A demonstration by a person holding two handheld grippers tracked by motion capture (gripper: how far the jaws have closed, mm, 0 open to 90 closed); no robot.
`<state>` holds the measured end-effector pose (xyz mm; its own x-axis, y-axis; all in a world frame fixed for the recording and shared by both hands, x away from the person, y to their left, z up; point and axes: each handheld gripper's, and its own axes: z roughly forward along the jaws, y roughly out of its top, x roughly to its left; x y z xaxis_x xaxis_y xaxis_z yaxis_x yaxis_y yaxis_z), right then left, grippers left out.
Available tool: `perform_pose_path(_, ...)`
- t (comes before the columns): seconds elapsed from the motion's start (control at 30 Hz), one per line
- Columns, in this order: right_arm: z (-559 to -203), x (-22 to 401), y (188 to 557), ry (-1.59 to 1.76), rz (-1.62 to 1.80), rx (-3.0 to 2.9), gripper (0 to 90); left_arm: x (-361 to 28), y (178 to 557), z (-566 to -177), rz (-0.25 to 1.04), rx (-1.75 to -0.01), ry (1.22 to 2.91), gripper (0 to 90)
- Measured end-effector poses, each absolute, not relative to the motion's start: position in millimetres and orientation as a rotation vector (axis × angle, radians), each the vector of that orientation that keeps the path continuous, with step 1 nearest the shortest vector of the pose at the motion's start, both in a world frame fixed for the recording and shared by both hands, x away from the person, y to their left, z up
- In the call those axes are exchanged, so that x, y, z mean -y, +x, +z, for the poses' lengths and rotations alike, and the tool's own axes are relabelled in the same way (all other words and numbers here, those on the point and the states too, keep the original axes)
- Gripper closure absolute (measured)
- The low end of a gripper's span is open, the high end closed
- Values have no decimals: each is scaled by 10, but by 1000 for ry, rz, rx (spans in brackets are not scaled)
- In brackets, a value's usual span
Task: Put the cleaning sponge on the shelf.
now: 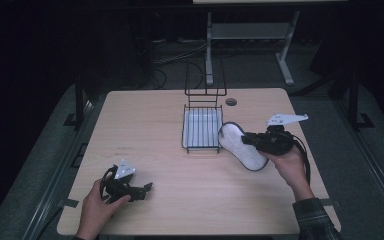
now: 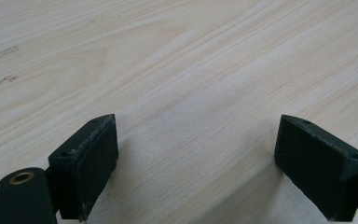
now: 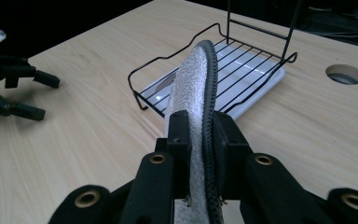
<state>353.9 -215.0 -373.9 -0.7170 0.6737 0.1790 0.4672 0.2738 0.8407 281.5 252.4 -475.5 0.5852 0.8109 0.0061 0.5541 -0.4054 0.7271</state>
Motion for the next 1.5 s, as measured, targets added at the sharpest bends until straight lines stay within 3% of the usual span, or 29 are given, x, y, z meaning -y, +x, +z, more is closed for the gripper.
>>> perform_pose_path(0.8, -3611, 1758, 3998, 1072, 1447, -2302, 785, -2526, 2815, -4754, 473, -1078, 2121, 127)
perform_pose_path(1.5, -3740, 1367, 4450, 1121, 1474, -2304, 783, -2525, 2815, -4754, 472, -1078, 2121, 127)
